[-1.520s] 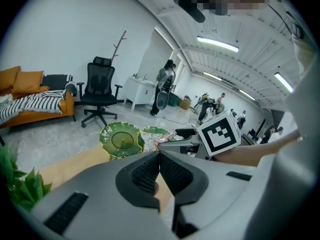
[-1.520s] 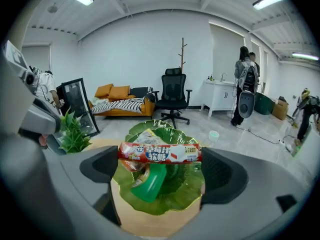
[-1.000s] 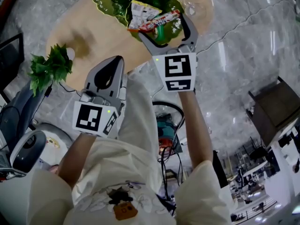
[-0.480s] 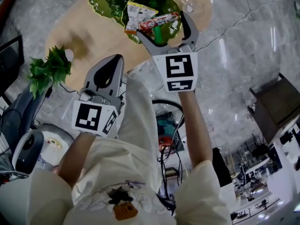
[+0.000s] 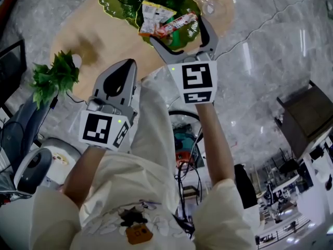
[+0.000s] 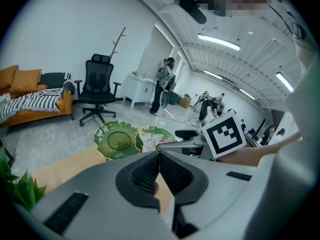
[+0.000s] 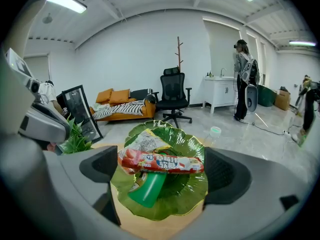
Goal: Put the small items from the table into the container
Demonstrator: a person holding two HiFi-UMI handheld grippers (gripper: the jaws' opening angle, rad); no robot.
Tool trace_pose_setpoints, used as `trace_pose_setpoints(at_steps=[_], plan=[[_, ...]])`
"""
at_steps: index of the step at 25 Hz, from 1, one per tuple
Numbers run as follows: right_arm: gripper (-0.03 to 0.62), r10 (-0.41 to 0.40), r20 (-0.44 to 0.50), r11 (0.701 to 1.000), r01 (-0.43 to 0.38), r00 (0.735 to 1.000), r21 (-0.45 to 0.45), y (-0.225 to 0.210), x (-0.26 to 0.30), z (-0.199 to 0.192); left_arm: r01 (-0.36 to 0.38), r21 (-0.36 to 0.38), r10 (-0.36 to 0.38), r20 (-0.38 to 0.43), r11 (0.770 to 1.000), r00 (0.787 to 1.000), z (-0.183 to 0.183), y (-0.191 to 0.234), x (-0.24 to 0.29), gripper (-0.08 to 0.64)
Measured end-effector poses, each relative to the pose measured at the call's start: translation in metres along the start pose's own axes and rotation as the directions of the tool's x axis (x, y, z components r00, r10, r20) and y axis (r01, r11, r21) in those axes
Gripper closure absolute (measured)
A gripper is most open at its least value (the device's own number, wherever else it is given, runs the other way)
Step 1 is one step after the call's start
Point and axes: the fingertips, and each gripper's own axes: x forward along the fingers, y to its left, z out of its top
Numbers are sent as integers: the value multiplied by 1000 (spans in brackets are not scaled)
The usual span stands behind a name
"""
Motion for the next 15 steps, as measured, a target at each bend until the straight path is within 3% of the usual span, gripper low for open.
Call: trace_pose_setpoints(at_steps=[15], plan=[[60, -11, 31, 1000, 10, 999, 16, 14, -22, 14, 7, 15, -7, 34, 1000, 999, 14, -9, -11, 551]])
